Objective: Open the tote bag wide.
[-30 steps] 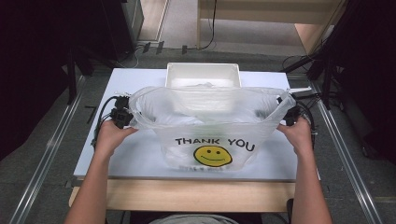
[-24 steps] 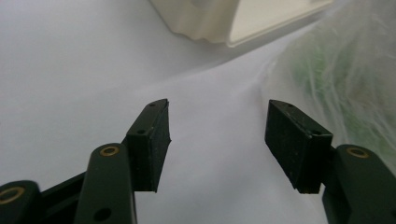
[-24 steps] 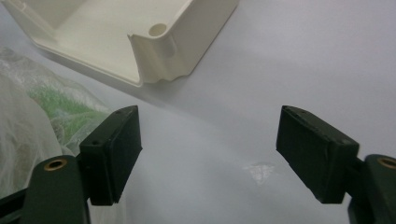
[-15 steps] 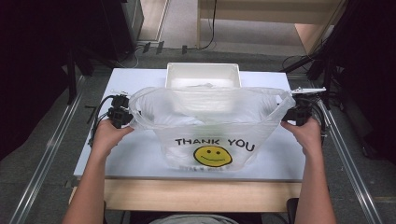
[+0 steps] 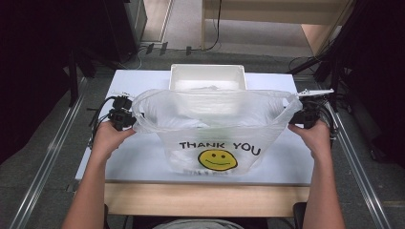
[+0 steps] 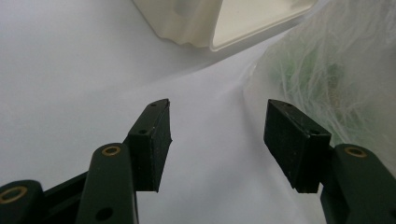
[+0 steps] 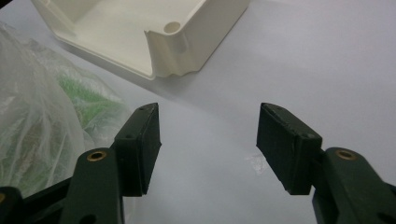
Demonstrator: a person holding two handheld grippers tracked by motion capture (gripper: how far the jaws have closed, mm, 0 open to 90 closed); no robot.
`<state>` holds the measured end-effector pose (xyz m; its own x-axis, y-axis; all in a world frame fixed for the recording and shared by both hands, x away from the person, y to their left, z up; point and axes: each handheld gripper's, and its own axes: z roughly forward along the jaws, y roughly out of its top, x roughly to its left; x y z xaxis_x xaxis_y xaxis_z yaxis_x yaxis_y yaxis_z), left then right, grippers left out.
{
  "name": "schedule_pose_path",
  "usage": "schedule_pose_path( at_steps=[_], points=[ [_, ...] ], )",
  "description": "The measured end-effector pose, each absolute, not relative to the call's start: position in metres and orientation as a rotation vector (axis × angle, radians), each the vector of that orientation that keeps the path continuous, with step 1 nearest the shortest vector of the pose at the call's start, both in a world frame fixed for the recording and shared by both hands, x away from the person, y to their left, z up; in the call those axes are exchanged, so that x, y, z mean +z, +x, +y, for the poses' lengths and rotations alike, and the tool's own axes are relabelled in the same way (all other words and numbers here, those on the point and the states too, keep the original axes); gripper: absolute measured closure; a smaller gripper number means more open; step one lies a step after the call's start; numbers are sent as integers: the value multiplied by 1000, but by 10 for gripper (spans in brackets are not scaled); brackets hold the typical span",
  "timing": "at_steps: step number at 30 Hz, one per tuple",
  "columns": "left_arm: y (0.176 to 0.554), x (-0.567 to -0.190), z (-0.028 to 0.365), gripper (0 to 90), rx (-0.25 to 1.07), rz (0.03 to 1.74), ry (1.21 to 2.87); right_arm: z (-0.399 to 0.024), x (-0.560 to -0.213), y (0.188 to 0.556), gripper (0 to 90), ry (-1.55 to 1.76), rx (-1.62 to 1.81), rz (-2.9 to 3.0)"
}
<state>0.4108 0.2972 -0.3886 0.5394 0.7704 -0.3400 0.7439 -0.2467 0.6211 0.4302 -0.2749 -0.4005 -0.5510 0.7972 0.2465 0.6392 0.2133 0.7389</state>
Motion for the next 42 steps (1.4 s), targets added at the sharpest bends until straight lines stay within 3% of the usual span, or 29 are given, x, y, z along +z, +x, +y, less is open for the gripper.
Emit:
schedule_pose_path(
  at_steps=[5,10,19,42],
  points=[
    [411,-386,299,509,50,1216,2008,-271,-396,429,416,1348,1264,2293],
    [409,-377,295,602,59,1179,2027,-266,-388,431,483,1319,1262,2334],
    [425,-358,294,757,-55,1128,2043,-269,-368,436,561,1295,1313,2349],
    [445,-297,279,868,9,1040,2066,-253,-301,447,747,1249,1398,2402]
  ],
)
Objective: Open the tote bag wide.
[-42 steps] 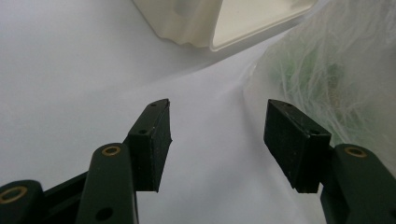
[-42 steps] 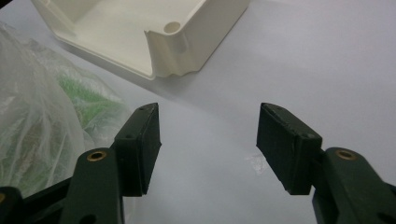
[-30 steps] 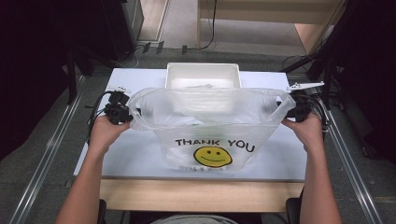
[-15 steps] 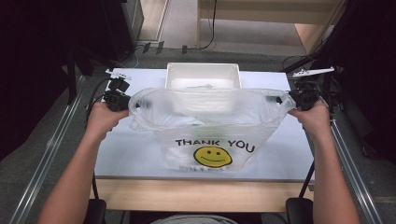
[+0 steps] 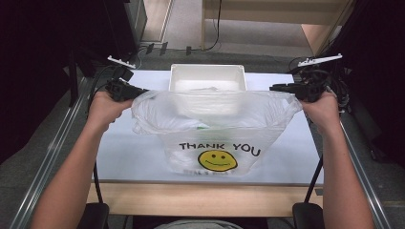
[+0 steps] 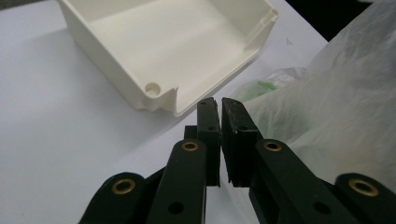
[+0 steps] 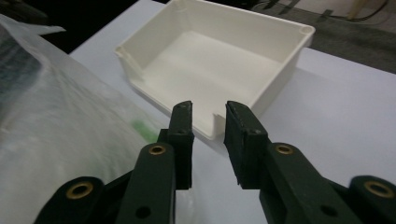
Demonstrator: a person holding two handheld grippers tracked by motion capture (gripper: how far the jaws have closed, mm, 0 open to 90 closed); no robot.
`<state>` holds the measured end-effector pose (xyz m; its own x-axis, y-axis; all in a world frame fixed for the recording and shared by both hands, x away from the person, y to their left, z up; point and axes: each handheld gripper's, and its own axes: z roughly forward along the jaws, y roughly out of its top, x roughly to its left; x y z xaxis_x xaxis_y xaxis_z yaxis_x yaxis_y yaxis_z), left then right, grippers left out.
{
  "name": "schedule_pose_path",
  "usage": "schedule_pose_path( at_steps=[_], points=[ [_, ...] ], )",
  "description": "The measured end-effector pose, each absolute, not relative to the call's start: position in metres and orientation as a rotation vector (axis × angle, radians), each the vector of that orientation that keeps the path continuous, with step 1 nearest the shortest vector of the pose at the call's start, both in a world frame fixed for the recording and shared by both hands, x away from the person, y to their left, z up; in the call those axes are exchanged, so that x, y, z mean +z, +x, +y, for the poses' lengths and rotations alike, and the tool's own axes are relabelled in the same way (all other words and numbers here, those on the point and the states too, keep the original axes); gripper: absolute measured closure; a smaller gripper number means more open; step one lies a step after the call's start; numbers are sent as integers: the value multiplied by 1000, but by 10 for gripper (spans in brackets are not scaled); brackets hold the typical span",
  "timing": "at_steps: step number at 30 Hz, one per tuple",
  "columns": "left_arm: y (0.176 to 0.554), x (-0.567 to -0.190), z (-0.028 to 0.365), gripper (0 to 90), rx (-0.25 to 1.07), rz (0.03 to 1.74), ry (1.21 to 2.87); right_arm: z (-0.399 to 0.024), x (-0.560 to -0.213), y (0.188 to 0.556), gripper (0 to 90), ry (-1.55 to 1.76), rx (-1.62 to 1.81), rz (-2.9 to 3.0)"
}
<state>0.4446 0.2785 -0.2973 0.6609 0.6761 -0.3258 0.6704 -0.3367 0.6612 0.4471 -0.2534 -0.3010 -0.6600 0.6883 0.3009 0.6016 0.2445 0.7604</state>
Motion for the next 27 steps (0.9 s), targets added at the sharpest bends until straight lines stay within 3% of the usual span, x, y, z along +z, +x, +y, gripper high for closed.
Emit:
schedule_pose_path(
  at_steps=[7,18,27],
  points=[
    [447,-270,265,872,19,992,2076,-241,-269,448,878,1205,1335,2405],
    [442,-240,240,885,15,916,2072,-207,-228,441,900,1131,1347,2392],
    [430,-225,214,885,21,860,2092,-181,-213,424,900,1053,1323,2432]
  ],
)
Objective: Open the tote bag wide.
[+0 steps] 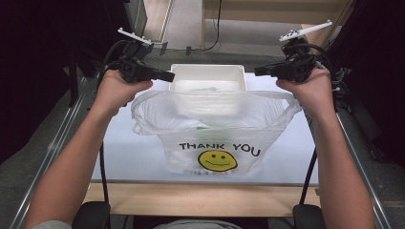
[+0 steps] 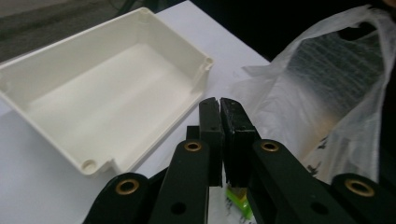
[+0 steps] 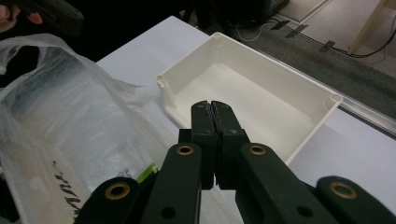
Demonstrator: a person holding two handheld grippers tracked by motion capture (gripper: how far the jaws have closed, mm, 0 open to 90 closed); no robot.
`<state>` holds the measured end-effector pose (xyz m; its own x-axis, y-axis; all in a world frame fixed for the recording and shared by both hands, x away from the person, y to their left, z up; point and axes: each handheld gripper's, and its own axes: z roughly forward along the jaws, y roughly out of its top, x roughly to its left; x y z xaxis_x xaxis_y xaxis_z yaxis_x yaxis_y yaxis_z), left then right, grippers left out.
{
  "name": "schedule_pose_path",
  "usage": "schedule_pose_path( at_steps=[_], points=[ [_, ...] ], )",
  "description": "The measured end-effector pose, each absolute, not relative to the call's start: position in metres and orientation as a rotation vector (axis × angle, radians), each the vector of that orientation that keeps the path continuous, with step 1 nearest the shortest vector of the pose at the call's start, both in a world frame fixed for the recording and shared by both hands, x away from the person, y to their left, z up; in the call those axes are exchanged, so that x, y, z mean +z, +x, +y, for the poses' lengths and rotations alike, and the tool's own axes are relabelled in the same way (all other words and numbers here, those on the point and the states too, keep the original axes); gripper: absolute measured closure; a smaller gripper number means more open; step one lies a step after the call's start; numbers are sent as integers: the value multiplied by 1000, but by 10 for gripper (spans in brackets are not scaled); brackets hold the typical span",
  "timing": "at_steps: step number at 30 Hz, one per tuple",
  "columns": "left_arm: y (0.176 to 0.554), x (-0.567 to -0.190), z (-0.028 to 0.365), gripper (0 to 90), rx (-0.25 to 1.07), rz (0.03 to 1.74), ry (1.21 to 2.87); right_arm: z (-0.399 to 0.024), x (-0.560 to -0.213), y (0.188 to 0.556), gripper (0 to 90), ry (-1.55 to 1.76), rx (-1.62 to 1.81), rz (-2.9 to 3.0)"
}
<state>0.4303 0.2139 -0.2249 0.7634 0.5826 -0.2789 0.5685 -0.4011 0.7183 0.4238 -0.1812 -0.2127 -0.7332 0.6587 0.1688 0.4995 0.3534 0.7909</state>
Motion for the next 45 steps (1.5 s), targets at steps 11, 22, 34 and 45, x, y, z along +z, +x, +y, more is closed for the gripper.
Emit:
schedule_pose_path(
  at_steps=[11,22,34,45],
  points=[
    [417,-223,187,877,14,823,2144,-145,-209,407,900,977,1352,2484],
    [402,-219,165,859,-10,772,2158,-118,-216,397,898,903,1372,2533],
    [404,-243,160,854,-39,781,2197,-101,-222,393,888,872,1403,2554],
    [405,-273,156,852,-39,793,2234,-99,-273,395,883,885,1298,2628]
  ],
)
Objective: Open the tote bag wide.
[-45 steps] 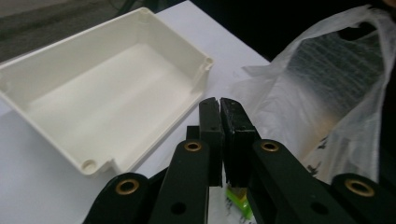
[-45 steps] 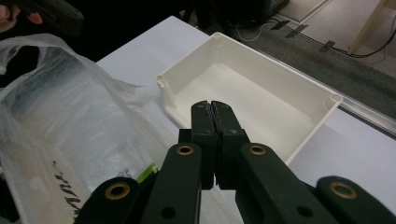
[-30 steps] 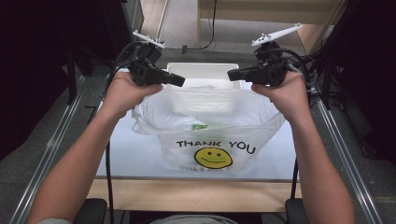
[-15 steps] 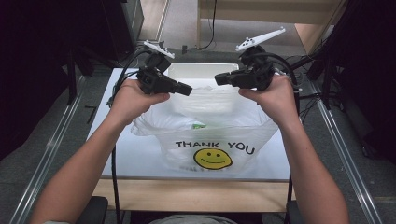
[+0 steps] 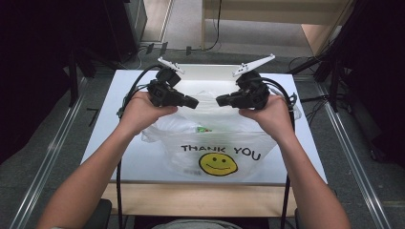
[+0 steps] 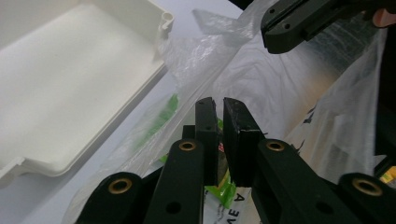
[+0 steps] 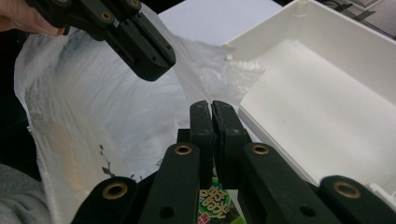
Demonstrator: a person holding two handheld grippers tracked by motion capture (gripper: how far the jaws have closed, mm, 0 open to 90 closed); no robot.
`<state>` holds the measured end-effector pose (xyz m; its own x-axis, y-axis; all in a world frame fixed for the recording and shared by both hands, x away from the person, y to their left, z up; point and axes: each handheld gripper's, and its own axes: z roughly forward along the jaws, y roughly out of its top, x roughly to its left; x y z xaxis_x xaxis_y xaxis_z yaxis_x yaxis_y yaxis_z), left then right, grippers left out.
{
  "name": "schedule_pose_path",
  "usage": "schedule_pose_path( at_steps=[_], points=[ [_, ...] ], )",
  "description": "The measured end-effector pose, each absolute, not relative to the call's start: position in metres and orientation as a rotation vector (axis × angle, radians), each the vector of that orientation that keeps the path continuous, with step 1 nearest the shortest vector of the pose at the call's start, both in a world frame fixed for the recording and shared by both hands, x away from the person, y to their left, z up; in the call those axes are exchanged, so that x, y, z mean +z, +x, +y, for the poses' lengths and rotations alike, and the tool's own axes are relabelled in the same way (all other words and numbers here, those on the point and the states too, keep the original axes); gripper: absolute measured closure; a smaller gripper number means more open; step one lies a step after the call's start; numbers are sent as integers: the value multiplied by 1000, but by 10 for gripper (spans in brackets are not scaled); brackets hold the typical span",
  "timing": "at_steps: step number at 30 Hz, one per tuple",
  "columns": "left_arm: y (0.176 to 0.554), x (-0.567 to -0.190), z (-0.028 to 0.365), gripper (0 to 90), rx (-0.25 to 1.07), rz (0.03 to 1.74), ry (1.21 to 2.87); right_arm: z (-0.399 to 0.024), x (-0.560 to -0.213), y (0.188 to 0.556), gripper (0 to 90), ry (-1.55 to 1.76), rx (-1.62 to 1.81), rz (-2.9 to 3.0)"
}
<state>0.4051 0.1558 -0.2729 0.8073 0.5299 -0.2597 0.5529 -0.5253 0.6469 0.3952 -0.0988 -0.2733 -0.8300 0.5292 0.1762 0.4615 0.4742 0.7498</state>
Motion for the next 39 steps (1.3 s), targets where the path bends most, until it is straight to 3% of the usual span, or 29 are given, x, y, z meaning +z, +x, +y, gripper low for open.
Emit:
schedule_pose_path(
  at_steps=[39],
  points=[
    [420,-370,169,854,-104,962,2270,-106,-365,405,881,1003,1208,2691]
  ],
)
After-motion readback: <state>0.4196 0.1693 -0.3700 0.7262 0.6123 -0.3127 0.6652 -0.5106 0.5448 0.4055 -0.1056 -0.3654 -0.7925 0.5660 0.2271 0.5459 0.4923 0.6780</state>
